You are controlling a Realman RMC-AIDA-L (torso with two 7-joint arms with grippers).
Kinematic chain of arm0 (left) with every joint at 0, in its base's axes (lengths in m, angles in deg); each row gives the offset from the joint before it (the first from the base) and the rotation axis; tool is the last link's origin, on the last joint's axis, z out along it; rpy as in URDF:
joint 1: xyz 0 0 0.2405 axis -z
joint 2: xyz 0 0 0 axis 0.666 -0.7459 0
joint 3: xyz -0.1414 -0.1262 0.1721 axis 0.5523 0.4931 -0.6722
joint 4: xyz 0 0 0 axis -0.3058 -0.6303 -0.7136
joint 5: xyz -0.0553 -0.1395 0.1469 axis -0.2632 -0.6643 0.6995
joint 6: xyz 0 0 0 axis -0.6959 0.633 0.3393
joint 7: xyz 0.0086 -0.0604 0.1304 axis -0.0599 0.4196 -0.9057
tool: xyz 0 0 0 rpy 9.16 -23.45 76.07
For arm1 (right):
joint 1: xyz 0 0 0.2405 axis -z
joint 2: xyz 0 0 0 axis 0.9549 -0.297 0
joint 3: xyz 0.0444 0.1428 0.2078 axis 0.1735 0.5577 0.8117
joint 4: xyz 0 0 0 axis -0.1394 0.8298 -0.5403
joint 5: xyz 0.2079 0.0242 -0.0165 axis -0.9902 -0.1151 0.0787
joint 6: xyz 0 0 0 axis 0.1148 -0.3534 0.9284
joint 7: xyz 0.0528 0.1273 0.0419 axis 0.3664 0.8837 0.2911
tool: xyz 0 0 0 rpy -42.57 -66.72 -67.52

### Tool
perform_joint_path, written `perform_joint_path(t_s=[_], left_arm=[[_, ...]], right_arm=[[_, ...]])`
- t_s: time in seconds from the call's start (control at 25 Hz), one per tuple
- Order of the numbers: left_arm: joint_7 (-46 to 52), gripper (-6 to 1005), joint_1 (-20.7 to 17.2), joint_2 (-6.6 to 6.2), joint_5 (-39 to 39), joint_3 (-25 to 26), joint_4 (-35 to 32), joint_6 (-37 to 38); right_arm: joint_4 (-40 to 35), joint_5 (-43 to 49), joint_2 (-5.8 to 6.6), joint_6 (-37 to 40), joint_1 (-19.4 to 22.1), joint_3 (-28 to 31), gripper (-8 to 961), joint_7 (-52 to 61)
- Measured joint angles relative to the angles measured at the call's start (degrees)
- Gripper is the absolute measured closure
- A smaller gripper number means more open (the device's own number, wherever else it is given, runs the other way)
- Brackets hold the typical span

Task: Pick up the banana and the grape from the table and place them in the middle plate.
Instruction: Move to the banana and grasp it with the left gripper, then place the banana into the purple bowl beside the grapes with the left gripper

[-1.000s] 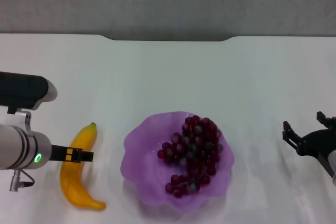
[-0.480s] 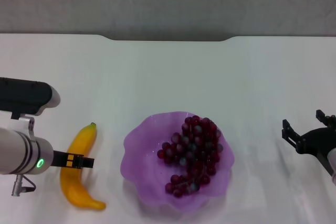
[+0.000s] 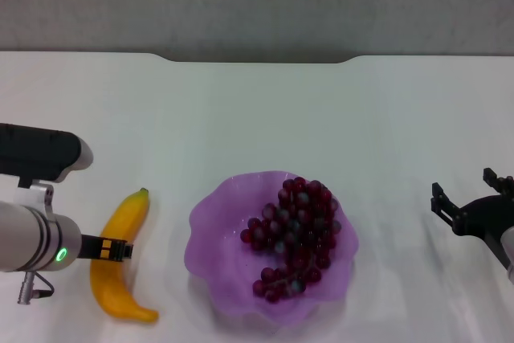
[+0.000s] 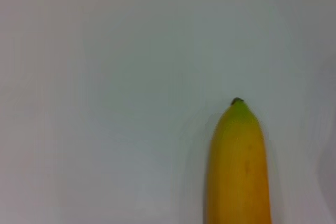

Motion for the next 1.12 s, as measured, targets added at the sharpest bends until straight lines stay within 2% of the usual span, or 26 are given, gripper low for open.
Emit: perform_joint_path(t_s=[0.2,0.32,0.48,0.68,0.76,0.88,1.0,1.12], left_arm=[[0.1,450,0.9,0.02,0.8,0.0,-1.5,0.2],[0.3,489,0.1,0.02,1.0,-0.1,-0.6,0.6],[0.0,502,-3.4,-0.03,0.5,0.0,4.8,3.0],[-5.3,502,-10.1,-0.07,-5.2,0.5,11.5,11.6],[-10.0,502,-13.6,-0.04,-10.1,0.6,13.6,17.2],[-18.5,502,-20.9,0.09,-19.4,-2.2,16.6,31.4],[-24.9,502,-28.3,0.16,-26.2,-9.4,18.4,50.4],[-27.6,502,-31.3,0.08,-26.1,-17.3,17.9,65.8]], right_arm=[[0.0,0.0,0.0,0.0,0.0,0.0,59,0.0],[0.0,0.0,0.0,0.0,0.0,0.0,59,0.0],[-0.4,0.0,0.0,0.0,0.1,0.0,59,0.0],[-0.4,0.0,0.0,0.0,0.3,0.0,59,0.0],[-0.4,0.0,0.0,0.0,0.2,0.0,59,0.0],[-0.4,0.0,0.0,0.0,0.2,0.0,59,0.0],[-0.5,0.0,0.0,0.0,0.3,-0.1,59,0.0],[-0.7,0.0,0.0,0.0,0.5,-0.1,59,0.0]])
